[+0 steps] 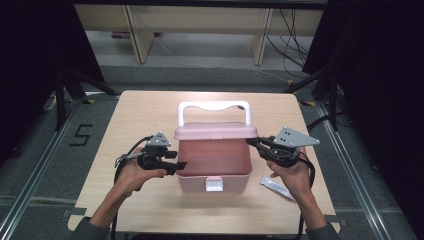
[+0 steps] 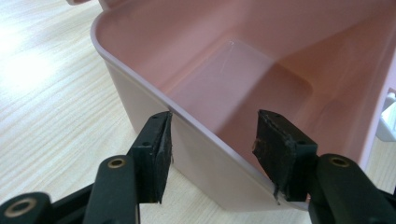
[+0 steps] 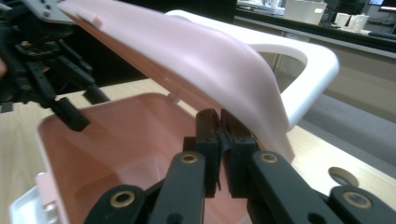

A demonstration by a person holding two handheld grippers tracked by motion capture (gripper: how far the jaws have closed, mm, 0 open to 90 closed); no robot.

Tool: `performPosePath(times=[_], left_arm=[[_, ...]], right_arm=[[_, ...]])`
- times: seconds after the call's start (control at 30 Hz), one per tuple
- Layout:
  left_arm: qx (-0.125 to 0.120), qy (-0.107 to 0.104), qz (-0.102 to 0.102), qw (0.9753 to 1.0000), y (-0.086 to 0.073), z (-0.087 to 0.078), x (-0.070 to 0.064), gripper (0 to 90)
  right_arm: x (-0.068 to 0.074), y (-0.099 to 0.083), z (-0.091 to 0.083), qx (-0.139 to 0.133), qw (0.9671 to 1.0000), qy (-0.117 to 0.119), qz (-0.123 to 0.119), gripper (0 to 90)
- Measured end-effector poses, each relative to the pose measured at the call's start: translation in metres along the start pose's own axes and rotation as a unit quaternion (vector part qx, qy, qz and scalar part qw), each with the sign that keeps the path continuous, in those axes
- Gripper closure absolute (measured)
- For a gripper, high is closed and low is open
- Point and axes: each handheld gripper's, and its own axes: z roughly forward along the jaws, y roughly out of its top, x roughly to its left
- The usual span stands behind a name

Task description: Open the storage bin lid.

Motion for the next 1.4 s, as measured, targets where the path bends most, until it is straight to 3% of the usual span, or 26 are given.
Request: performPosePath(times=[0.07,0.1,0.23,0.3,0.4,0.67,0.73,0.77,0.93,1.0,1.03,1.07,1.17,1.2,1.27,1.3,1.33,1.4], left_arm=[[0.001,0.003,-0.001,1.0000,0.000,0.000,0.001,46.0],[0.001,0.002,-0.001,1.0000,0.000,0.000,0.001,46.0],[0.000,0.003,-0.001,1.0000,0.000,0.000,0.000,46.1],[0.000,0.002,-0.001,1.0000,0.000,0.000,0.001,46.2],[-0.002,-0.001,-0.001,1.0000,-0.001,0.000,0.000,46.2],[-0.001,0.002,0.004,1.0000,-0.001,0.000,-0.001,46.2],[-0.001,0.003,0.004,1.0000,-0.001,0.000,-0.001,46.2],[-0.001,0.003,0.004,1.0000,-0.001,0.000,-0.001,46.2],[0.000,0.004,0.008,1.0000,-0.001,0.000,-0.002,46.3],[0.001,0.004,0.009,1.0000,-0.001,0.001,-0.002,46.3],[-0.006,0.008,0.033,0.9994,0.000,0.001,0.001,46.3],[0.002,0.005,0.009,0.9999,-0.001,0.001,-0.002,46.4],[0.002,0.006,0.009,0.9999,-0.001,0.001,-0.002,46.7],[0.002,0.007,0.009,0.9999,-0.001,0.001,-0.002,46.8],[0.002,0.007,0.008,0.9999,-0.001,0.001,-0.003,46.9],[0.003,0.007,0.005,1.0000,-0.001,0.001,-0.004,46.8],[0.003,0.007,0.006,1.0000,-0.001,0.001,-0.004,46.7],[0.005,0.007,0.008,0.9999,-0.001,0.000,-0.005,46.7]], right_arm=[[-0.006,0.003,0.002,-0.002,0.9999,-0.003,-0.010,86.9],[-0.007,0.003,0.004,-0.003,1.0000,0.000,0.005,87.0],[-0.019,0.005,0.009,0.000,0.9999,-0.009,0.005,87.0],[-0.024,0.005,0.011,-0.003,0.9998,-0.004,0.020,87.0],[-0.033,0.004,0.015,-0.007,0.9998,-0.011,0.013,87.0],[-0.052,0.003,0.028,-0.013,0.9988,-0.011,0.046,87.1],[-0.055,0.003,0.031,-0.010,0.9987,-0.014,0.048,87.1],[-0.055,0.003,0.033,-0.012,0.9980,-0.010,0.062,87.1],[-0.059,0.004,0.038,-0.008,0.9987,-0.021,0.045,87.1],[-0.059,0.003,0.040,-0.002,0.9980,-0.022,0.059,87.1],[-0.062,0.003,0.042,-0.009,0.9985,-0.017,0.050,87.1],[-0.061,0.003,0.043,-0.003,0.9980,-0.025,0.058,87.1],[-0.064,0.002,0.046,-0.001,0.9984,-0.024,0.052,87.1],[-0.063,0.001,0.047,0.003,0.9977,-0.027,0.063,87.0],[-0.066,-0.001,0.051,0.003,0.9980,-0.023,0.059,87.0],[-0.069,-0.003,0.052,0.003,0.9986,-0.030,0.043,87.0],[-0.068,-0.004,0.054,0.008,0.9980,-0.020,0.059,87.1],[-0.068,-0.006,0.056,0.013,0.9980,-0.025,0.057,87.1]])
